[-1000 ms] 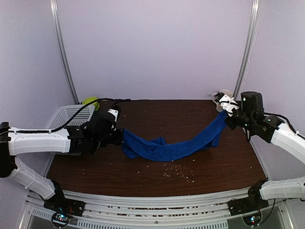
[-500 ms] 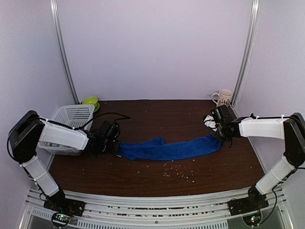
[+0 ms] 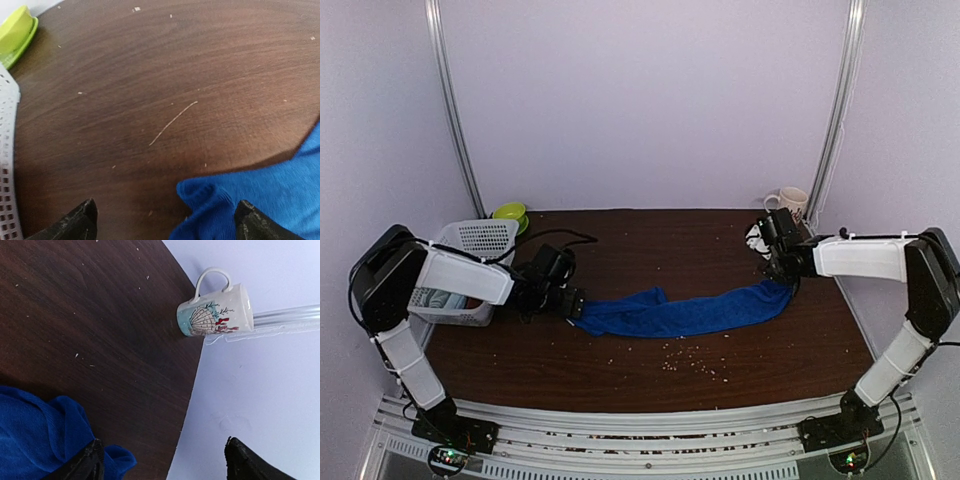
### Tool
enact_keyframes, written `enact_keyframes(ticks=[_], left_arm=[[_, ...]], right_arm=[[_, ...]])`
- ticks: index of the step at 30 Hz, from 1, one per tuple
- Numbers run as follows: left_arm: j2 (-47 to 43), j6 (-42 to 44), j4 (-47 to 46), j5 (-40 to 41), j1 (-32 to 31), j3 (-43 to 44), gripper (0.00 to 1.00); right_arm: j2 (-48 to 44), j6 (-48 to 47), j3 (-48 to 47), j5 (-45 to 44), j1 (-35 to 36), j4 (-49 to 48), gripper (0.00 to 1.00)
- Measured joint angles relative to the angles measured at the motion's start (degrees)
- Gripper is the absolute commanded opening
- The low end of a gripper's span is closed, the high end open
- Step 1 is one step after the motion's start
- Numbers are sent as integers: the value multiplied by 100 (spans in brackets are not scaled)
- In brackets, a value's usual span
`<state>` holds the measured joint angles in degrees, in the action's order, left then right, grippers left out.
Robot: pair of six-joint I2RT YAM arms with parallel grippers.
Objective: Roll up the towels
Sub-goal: Put down the towel at the center of the board, then adjust the towel at the center of the board.
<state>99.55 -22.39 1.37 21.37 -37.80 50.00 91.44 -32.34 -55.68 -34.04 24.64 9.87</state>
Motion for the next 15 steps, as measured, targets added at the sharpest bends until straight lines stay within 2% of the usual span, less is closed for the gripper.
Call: enact_keyframes(ticks=[5,9,12,15], left_arm=[[-1416,59,-57,4,0,-813,98],[-2352,2,-205,-17,0,-1300,98],[-2778,-127,-282,-98,0,-1648,98],[-3075,-223,-330,-188,0,-1915,98]], right_arm=[[-1139,-343,247,940,13,57,98],[-2094,-616,470,2109,304,-48,98],[-2594,-957,883,2809,1137,-452,97],[-2599,-1320,1285,3056,2098,-837,93]])
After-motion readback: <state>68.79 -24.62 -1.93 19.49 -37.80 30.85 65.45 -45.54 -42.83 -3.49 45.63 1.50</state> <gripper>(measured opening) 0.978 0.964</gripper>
